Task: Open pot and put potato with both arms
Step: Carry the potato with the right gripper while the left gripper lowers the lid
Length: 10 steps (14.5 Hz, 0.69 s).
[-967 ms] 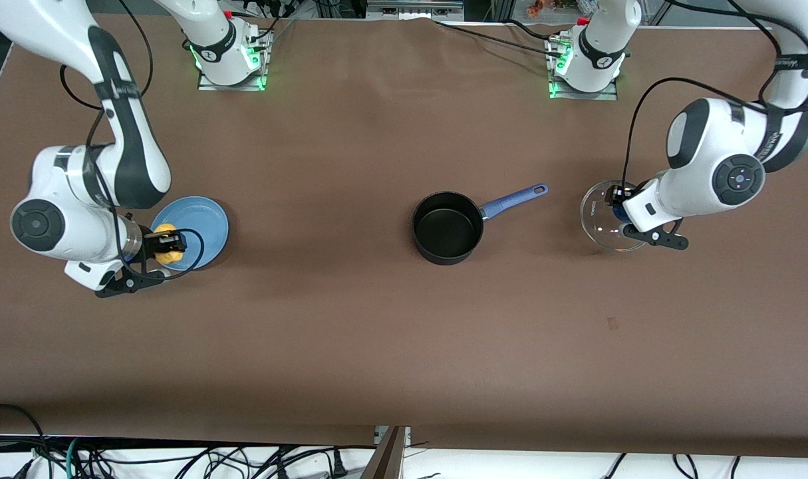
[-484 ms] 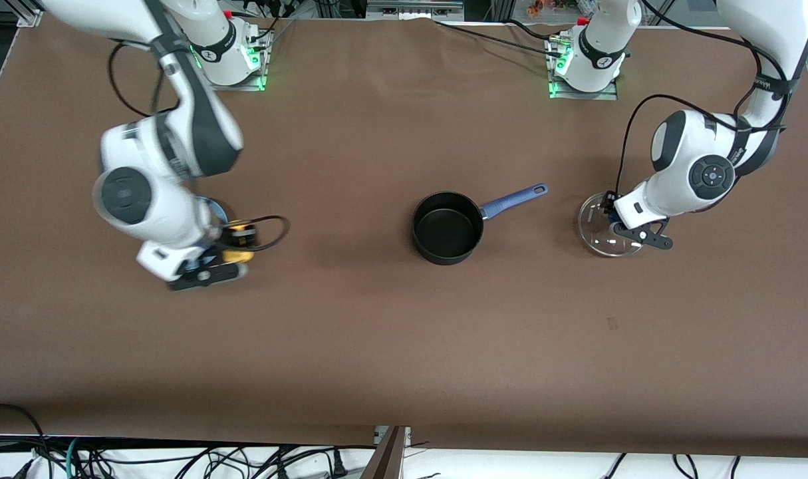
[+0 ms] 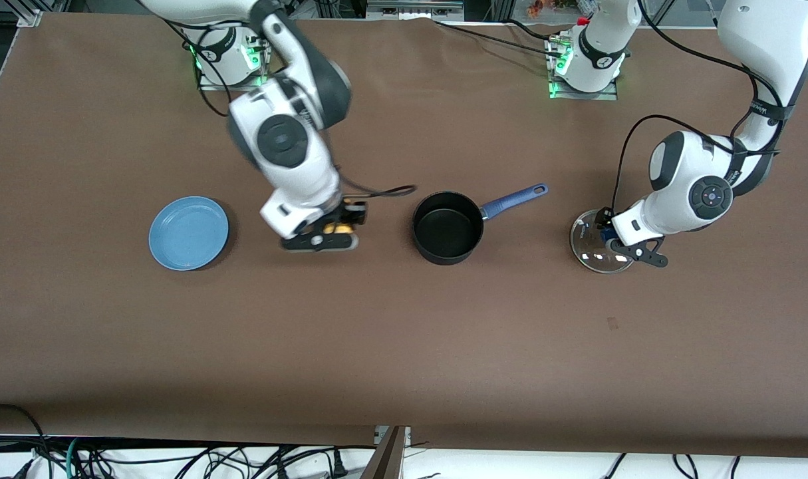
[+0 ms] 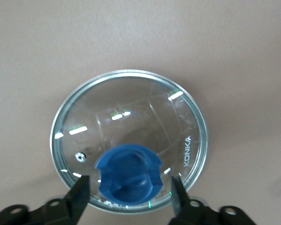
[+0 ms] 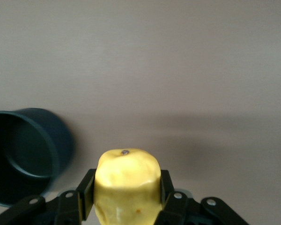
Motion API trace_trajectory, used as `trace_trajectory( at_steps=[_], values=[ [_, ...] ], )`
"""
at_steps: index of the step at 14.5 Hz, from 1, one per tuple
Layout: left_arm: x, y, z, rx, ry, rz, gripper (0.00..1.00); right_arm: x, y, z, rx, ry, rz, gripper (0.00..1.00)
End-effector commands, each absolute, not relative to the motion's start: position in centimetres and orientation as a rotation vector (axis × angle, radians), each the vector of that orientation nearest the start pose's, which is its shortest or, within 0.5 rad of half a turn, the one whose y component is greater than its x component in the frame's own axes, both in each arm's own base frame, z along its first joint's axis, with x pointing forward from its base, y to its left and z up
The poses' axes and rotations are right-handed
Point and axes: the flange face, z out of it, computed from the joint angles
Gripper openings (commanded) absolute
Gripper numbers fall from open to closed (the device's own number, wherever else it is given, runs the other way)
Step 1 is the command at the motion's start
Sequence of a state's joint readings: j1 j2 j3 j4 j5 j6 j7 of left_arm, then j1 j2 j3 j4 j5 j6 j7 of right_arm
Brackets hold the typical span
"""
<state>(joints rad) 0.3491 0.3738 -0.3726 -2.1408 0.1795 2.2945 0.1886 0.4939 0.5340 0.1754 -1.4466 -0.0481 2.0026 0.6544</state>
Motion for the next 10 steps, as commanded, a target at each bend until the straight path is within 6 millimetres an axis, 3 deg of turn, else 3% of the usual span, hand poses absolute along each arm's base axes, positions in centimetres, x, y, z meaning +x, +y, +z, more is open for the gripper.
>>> trace_trajectory(
  at_steps=[1,3,6,8,10],
  values=[
    [56.5,-0.8,23.4,-3.094,0.573,0.259,1.0,56.1,46.3,37.0,-3.031,0.088,-0.063,0.39],
    [57.2,-0.4,24.4,-3.092,0.566,0.232,1.0,55.5,48.6,35.8,-2.973,0.118,-0.126,0.39],
    [59.2,2.0,27.6,-3.108,0.48,0.214,1.0,54.2,52.3,34.3,-2.884,0.173,-0.19,0.39],
    [60.8,1.3,32.3,-3.091,0.489,0.306,1.0,52.9,54.8,33.2,-2.839,0.255,-0.194,0.39],
    [62.3,0.6,38.4,-3.079,0.488,0.383,1.0,52.8,55.6,32.0,-2.801,0.284,-0.21,0.39]
  ],
)
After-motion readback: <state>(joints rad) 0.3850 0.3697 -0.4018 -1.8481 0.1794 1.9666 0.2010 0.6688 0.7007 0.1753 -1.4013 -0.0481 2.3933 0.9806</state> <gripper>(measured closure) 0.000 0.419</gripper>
